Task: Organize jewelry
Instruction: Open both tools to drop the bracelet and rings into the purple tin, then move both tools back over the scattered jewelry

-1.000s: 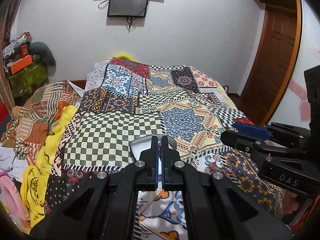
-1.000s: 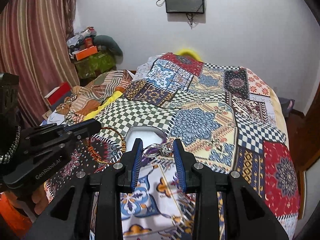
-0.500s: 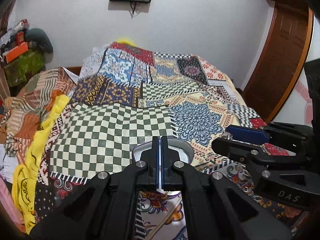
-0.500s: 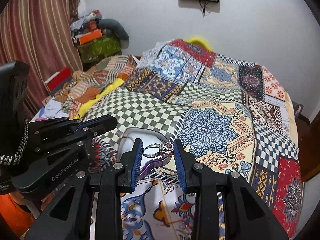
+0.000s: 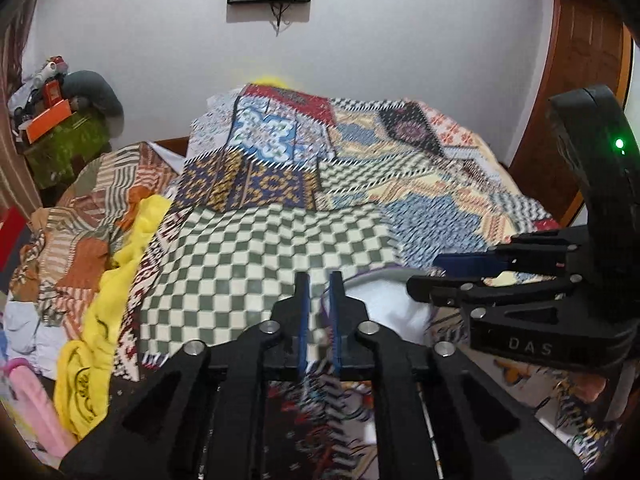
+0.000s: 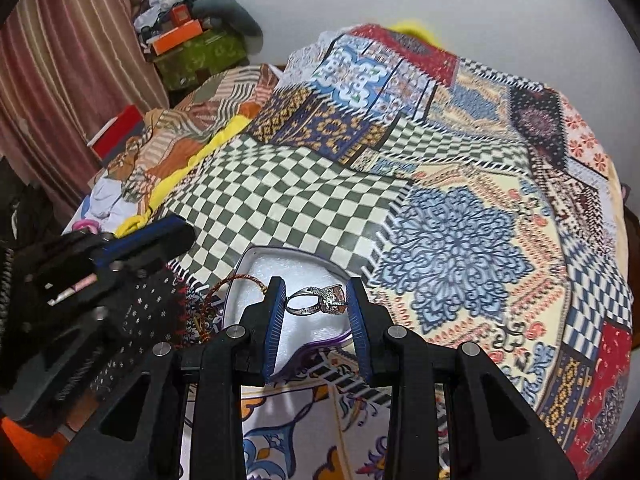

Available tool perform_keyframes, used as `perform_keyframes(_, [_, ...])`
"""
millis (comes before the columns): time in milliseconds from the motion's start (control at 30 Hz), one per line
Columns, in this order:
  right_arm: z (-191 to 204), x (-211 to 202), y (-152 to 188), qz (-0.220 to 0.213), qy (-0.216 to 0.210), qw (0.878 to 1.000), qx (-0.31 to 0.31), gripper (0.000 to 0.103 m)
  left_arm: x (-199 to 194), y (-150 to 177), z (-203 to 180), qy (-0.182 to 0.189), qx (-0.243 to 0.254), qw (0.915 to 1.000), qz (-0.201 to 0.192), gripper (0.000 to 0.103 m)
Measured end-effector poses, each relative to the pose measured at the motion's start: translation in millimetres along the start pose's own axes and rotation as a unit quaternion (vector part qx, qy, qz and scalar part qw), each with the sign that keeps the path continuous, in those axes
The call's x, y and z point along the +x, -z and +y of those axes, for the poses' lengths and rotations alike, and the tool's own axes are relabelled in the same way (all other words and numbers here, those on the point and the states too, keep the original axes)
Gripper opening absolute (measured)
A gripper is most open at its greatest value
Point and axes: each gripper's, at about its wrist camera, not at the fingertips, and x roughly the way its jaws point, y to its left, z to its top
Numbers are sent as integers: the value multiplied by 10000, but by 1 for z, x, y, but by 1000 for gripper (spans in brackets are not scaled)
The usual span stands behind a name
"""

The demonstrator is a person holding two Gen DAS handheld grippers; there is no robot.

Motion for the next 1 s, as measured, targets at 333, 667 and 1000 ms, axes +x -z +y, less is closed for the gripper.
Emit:
perform_keyframes(333, [6, 19, 5, 466, -106, 9988, -127, 29, 0, 20, 16, -165, -192, 9992, 303, 50])
perform_keyframes(667, [5, -3, 7, 437, -5, 9990, -75, 29, -14, 20, 13, 32, -318, 9989, 355, 50])
perform_keyframes(1000, [7, -67, 25, -298, 212, 9993, -116, 35, -41, 26, -17, 219, 42, 9992, 335, 50])
